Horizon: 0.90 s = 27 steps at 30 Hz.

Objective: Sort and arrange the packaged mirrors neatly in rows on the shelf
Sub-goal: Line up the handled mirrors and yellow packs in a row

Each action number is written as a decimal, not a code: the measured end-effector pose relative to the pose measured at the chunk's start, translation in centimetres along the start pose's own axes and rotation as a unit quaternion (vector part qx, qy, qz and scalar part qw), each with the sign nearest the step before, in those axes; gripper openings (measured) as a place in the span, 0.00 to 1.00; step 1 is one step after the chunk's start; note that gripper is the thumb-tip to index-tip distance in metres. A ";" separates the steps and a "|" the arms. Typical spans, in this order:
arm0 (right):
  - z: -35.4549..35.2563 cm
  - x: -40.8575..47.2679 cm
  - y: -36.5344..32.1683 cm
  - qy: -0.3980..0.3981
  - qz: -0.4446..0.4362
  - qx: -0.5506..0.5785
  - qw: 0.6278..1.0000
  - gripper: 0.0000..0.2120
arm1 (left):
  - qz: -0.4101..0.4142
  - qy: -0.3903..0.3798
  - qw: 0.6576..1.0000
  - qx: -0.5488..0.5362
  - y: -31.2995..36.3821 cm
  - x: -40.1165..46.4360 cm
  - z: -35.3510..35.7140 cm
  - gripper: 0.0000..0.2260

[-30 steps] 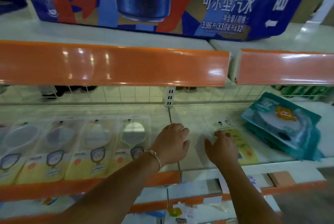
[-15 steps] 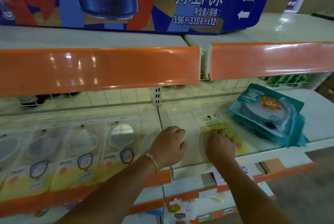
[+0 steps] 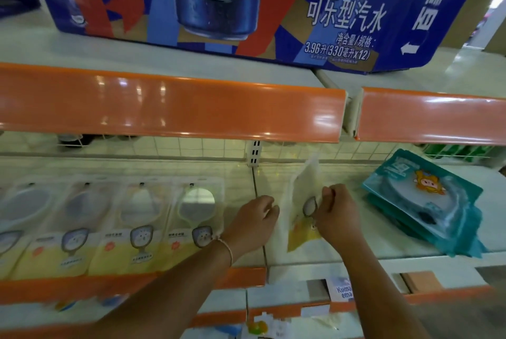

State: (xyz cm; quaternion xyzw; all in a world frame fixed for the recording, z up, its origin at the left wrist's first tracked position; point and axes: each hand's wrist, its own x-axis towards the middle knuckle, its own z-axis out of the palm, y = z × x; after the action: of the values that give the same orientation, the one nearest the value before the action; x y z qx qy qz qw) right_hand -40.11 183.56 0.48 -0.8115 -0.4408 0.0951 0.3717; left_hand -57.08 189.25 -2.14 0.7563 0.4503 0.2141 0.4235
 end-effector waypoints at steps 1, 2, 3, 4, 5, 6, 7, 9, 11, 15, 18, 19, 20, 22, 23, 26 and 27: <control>0.2 -0.2 -0.2 0.000 0.000 0.031 1.000 0.11 | -0.027 0.004 0.999 -0.033 0.1 0.0 -0.2 0.10; 0.5 -0.5 -0.5 -0.006 0.006 0.070 0.998 0.12 | -0.055 0.007 0.996 -0.067 -0.2 0.2 -0.3 0.13; 0.8 -0.8 -0.6 -0.015 0.016 0.116 0.993 0.13 | -0.092 0.007 0.990 -0.108 -0.1 0.2 -0.6 0.17; 1.1 -1.2 -0.9 -0.027 0.027 0.164 0.986 0.14 | -0.132 0.012 0.977 -0.166 -0.2 0.2 -0.8 0.20; 1.3 -1.6 -1.2 -0.038 0.036 0.214 0.976 0.15 | -0.173 0.020 0.955 -0.241 0.0 0.2 -1.2 0.23; 1.6 -2.0 -1.4 -0.052 0.043 0.260 0.963 0.16 | -0.210 0.034 0.924 -0.319 -0.2 0.3 -1.5 0.22; 1.9 -2.4 -1.6 -0.065 0.047 0.299 0.951 0.17 | -0.232 0.049 0.891 -0.388 -0.2 0.2 -2.0 0.18; 2.7 -3.1 -1.7 -0.086 0.046 0.326 0.940 0.17 | -0.236 0.077 0.848 -0.468 -0.4 0.3 -3.0 0.12; 3.4 -3.8 -1.8 -0.110 0.049 0.326 0.938 0.16 | -0.227 0.099 0.851 -0.464 -1.1 0.2 -3.7 0.10; 4.0 -4.0 -2.1 -0.185 0.143 0.436 0.869 0.11 | -0.225 0.122 0.918 -0.302 -2.6 -0.7 -5.1 0.11; 4.5 -3.9 -2.1 -0.236 0.124 0.396 0.879 0.13 | -0.205 0.095 0.952 -0.207 -2.9 -2.0 -5.6 0.13; 4.8 -4.1 -2.2 -0.248 0.106 0.365 0.891 0.11 | -0.194 0.087 0.958 -0.191 -3.1 -2.4 -5.6 0.14; 5.1 -4.3 -2.5 -0.256 0.089 0.339 0.901 0.09 | -0.186 0.084 0.962 -0.181 -3.3 -2.7 -5.5 0.14; 5.8 -4.6 -3.0 -0.260 0.078 0.307 0.912 0.06 | -0.175 0.092 0.964 -0.175 -3.5 -3.3 -5.6 0.15; 6.0 -4.7 -3.4 -0.260 0.079 0.303 0.914 0.06 | -0.173 0.104 0.965 -0.168 -3.8 -3.5 -5.8 0.16; 6.9 -5.0 -4.5 -0.268 0.098 0.307 0.908 0.06 | -0.167 0.124 0.968 -0.137 -4.5 -3.9 -6.8 0.13; 7.2 -5.1 -4.9 -0.273 0.097 0.308 0.906 0.06 | -0.157 0.127 0.972 -0.120 -4.7 -4.0 -7.2 0.11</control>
State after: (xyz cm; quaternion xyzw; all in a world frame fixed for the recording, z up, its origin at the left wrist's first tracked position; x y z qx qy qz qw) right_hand -49.74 184.95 -2.14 -0.6378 -0.3927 0.4798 0.4570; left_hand -66.57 190.14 -1.87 0.5866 0.5844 0.2920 0.4787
